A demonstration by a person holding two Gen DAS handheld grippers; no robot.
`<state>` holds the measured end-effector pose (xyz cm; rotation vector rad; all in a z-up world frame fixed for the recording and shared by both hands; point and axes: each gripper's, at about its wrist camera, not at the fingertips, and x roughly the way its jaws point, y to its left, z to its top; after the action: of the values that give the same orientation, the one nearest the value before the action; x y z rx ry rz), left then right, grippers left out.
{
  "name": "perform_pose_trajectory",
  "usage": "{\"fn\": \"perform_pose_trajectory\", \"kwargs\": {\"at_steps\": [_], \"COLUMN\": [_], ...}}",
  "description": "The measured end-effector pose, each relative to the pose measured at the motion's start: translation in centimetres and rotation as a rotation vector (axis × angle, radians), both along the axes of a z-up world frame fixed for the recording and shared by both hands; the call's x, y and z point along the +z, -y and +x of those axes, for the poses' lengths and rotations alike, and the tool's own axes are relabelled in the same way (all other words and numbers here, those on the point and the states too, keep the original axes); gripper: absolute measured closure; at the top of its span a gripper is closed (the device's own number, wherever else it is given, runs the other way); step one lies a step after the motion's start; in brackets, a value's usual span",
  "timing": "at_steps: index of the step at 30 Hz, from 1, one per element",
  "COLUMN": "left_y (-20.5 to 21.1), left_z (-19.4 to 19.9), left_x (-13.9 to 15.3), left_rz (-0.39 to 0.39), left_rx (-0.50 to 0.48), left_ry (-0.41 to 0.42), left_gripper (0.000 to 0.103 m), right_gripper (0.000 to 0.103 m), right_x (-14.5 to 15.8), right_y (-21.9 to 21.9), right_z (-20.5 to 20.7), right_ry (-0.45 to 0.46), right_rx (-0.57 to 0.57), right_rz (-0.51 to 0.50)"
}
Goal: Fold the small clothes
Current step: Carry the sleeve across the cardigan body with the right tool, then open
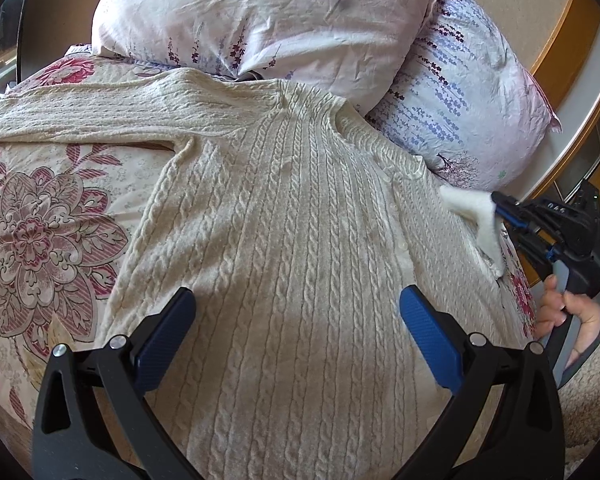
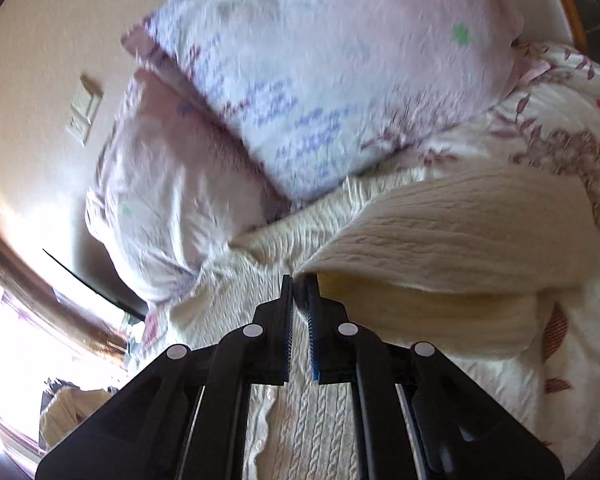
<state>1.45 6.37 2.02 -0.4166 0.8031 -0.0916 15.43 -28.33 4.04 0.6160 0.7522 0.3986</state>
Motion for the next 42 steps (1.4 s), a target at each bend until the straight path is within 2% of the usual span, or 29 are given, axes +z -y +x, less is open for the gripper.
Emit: {"fn": "perform_pose_trajectory", "kwargs": {"at_steps": [3,7,9,10,12,14,15,18,21,24,27,30,31,33,36,39,42], "left_y": [-0.2,-0.6,-0.8,-0.9,-1.2,-1.4,-1.5,-1.7,-1.7,-1.6,-1.8,-2.5,-2.7,-3.3,-4.2,-5.3,-6.5], "left_z": [-0.3,-0.5,-0.6,-0.7,-0.8,-0.8,-0.8,-0.7,-0.5,-0.4,-0.4,-0.5,-0.6,-0.8,-1.0,-1.0,-0.9], "left_x": [0.1,0.1,0.2,0.2,0.2,0.1,0.1,-0.1,-0.1,-0.1,-0.1,-0.1,-0.2,-0.2,-0.2,0.0,0.3], "left_rz": [0.001,0.002,0.004,0.005,0.008,0.007,0.006,0.005,0.005,0.007,0.010,0.010,0.009,0.007,0.003,-0.014,-0.026], "left_rx": [0.006,0.014,0.019,0.021,0.027,0.032,0.034,0.034,0.028,0.024,0.026,0.038,0.043,0.052,0.066,0.081,0.093], "left_ry": [0.001,0.000,0.003,0.004,0.004,0.001,-0.002,-0.011,-0.015,-0.016,-0.017,-0.022,-0.024,-0.024,-0.021,-0.015,-0.005], "left_gripper": [0.002,0.002,0.002,0.002,0.002,0.002,0.002,0.002,0.002,0.002,0.002,0.002,0.002,0.002,0.002,0.002,0.002], "right_gripper": [0.096,0.096,0.096,0.095,0.087,0.055,0.049,0.046,0.046,0.048,0.061,0.079,0.095,0.095,0.096,0.096,0.096], "right_x": [-2.6,-4.8,-5.3,-4.9,-3.7,-2.6,-2.2,-2.5,-5.1,-7.9,-8.6,-8.3,-8.1,-6.8,-2.9,1.5,4.9], "right_y": [-3.1,-5.7,-5.7,-5.0,-2.6,0.9,3.1,9.2,13.5,15.6,16.3,16.8,16.9,16.5,14.3,9.8,3.2], "right_z": [0.0,-0.6,-1.2,-1.8,-2.7,-3.1,-3.3,-3.4,-3.2,-3.0,-2.3,-1.3,-0.9,0.0,1.1,2.3,3.4], "right_ry": [-0.070,-0.169,-0.215,-0.206,-0.166,-0.151,-0.153,-0.183,-0.281,-0.337,-0.327,-0.308,-0.299,-0.268,-0.150,-0.040,0.054], "right_rx": [0.067,0.156,0.186,0.176,0.111,-0.005,-0.074,-0.266,-0.416,-0.512,-0.554,-0.578,-0.575,-0.561,-0.494,-0.366,-0.209], "right_rz": [-0.044,-0.157,-0.144,-0.122,-0.060,0.012,0.054,0.203,0.365,0.502,0.511,0.466,0.448,0.400,0.312,0.247,0.186]}}
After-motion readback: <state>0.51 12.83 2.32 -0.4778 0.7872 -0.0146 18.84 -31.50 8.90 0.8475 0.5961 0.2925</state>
